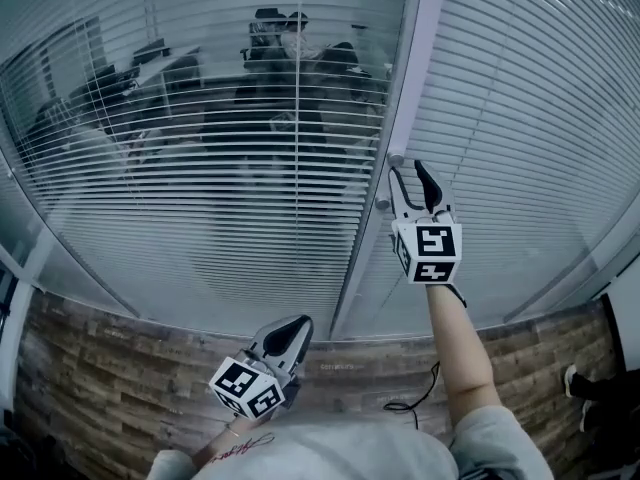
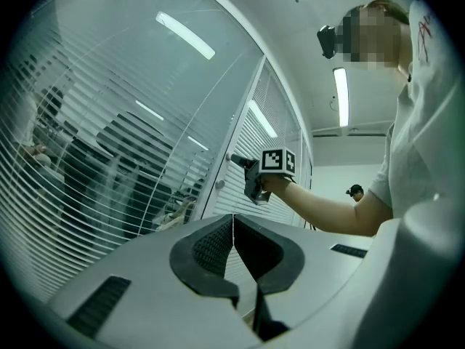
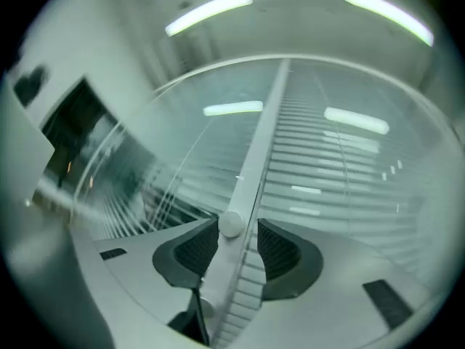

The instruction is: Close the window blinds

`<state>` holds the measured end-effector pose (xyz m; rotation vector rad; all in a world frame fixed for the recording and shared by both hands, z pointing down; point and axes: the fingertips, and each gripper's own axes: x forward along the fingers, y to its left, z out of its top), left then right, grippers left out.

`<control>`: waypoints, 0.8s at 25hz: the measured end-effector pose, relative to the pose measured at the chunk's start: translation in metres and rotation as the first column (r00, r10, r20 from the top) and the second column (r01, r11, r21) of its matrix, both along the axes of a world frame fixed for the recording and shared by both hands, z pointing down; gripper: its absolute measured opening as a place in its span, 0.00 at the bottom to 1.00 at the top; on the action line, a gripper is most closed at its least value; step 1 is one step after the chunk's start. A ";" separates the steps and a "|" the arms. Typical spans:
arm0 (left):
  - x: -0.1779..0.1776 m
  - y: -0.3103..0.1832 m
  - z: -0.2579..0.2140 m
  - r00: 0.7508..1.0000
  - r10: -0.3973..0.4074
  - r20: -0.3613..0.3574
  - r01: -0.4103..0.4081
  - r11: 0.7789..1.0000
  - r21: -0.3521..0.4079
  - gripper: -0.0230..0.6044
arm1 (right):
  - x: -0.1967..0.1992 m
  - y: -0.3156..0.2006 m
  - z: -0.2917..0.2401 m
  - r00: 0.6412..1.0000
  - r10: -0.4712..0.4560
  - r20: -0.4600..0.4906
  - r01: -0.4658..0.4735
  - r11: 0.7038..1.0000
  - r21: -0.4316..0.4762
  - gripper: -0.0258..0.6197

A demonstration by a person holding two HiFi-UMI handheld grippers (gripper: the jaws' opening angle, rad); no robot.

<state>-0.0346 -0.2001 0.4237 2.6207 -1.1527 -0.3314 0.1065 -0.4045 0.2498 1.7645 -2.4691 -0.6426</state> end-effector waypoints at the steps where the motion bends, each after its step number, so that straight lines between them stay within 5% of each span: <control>1: -0.001 -0.001 0.001 1.000 0.002 -0.003 -0.002 1.000 0.003 0.07 | -0.001 -0.001 0.000 0.987 -0.029 0.159 0.037 0.998 -0.047 0.28; 3: -0.001 -0.002 0.003 1.000 0.009 -0.009 -0.009 1.000 0.016 0.07 | -0.002 -0.007 -0.002 0.943 -0.022 0.333 0.053 0.995 -0.084 0.28; 9: -0.004 0.002 0.010 1.000 0.004 -0.016 -0.004 1.000 -0.007 0.07 | -0.010 -0.011 -0.002 0.898 0.026 0.438 0.006 0.997 -0.072 0.28; 14: -0.002 -0.001 0.004 1.000 0.017 -0.018 -0.017 1.000 -0.026 0.07 | -0.003 -0.018 -0.009 0.894 0.096 0.437 -0.085 0.995 -0.045 0.25; 20: 0.003 0.002 0.014 0.998 0.058 -0.020 -0.059 0.998 -0.025 0.07 | -0.007 -0.015 -0.008 0.940 0.070 0.334 -0.078 0.997 0.011 0.25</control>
